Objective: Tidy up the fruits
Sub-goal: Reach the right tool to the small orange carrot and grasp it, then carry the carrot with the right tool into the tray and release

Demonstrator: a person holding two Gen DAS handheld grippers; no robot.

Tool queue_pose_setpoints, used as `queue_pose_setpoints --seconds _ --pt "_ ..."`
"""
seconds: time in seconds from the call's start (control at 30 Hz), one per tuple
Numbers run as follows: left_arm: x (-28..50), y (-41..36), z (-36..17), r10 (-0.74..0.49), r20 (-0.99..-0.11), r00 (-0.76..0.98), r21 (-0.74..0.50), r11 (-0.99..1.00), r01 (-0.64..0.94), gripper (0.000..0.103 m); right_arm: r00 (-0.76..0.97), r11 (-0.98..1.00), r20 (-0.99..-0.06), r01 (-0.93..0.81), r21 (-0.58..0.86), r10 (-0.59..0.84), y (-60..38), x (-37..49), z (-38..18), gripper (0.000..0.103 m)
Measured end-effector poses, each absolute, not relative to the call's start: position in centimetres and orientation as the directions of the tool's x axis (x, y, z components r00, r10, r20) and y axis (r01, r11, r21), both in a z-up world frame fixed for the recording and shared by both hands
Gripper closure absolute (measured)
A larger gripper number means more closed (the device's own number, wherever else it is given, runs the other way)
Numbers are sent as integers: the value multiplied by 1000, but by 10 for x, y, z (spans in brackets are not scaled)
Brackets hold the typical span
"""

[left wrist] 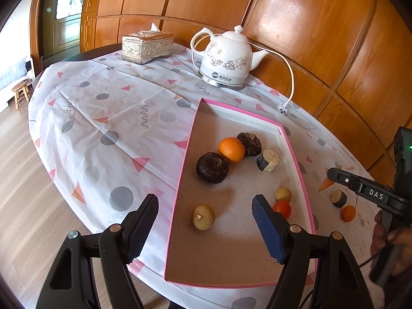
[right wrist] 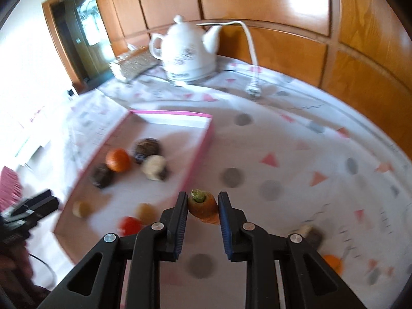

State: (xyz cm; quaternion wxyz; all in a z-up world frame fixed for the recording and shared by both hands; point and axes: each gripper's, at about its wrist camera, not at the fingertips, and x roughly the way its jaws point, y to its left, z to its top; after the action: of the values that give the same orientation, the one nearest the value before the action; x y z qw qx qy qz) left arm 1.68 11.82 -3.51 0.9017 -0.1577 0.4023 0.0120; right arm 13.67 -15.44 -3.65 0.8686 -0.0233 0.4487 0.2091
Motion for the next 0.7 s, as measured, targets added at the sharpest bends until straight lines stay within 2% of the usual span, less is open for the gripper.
queue_pose_setpoints --seconds 0.3,0.4,0.7 --pt "14 122 -32 -106 -721 685 -284 946 -154 27 417 839 -747 -422 345 517 -110 121 -36 79" --pt "14 122 -33 -108 -722 683 -288 945 -155 27 391 828 -751 -424 366 532 -99 117 -40 79" --pt "13 122 -34 -107 -723 683 -289 944 -157 27 373 830 -761 -413 376 530 -87 110 -48 70"
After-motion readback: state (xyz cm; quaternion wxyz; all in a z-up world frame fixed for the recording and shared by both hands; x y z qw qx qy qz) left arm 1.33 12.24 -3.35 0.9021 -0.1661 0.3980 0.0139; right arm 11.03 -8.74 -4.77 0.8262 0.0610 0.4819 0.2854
